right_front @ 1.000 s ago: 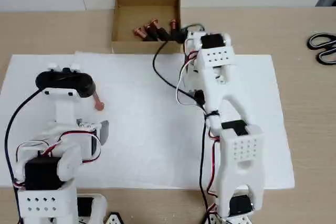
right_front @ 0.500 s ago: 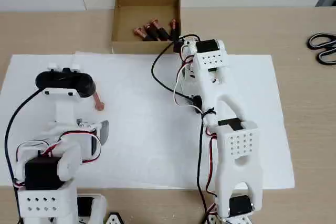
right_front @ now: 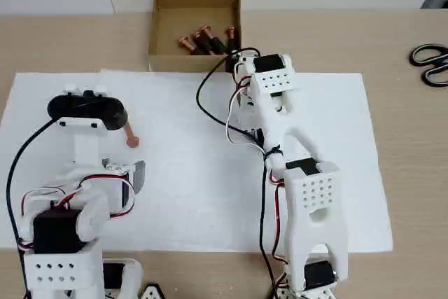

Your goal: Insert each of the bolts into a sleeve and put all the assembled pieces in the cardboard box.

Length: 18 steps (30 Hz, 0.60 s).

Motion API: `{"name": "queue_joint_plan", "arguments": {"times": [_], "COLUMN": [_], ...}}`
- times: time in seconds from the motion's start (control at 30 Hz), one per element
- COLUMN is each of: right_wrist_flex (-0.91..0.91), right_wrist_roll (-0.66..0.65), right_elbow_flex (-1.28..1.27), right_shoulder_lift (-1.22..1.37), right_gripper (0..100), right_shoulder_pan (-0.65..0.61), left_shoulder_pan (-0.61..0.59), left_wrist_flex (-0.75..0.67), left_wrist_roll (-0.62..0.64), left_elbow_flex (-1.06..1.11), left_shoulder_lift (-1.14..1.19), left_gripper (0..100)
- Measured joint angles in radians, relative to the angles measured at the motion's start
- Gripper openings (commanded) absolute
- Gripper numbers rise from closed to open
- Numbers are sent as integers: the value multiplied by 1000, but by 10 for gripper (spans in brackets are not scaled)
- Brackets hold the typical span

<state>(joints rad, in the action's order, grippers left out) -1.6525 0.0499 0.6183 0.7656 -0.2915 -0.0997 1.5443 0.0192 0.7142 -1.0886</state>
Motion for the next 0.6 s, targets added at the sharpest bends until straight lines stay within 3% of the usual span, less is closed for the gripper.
{"name": "queue_joint_plan", "arguments": {"times": [0.17, 0.33, 0.6], "right_wrist_flex": [0, 0, 0], "right_wrist_roll": [20, 20, 20], "right_elbow_flex": [11, 11, 12], "right_shoulder_lift": [23, 34, 35], "right_gripper": [141, 5, 9], "right_shoulder_pan": [0, 21, 60], "left_shoulder_pan": [0, 0, 0], "left_wrist_flex": [0, 0, 0], "left_wrist_roll": [0, 0, 0], "left_elbow_flex": [0, 0, 0], "left_shoulder_lift": [0, 0, 0], "left_gripper": [199, 199, 199]}}
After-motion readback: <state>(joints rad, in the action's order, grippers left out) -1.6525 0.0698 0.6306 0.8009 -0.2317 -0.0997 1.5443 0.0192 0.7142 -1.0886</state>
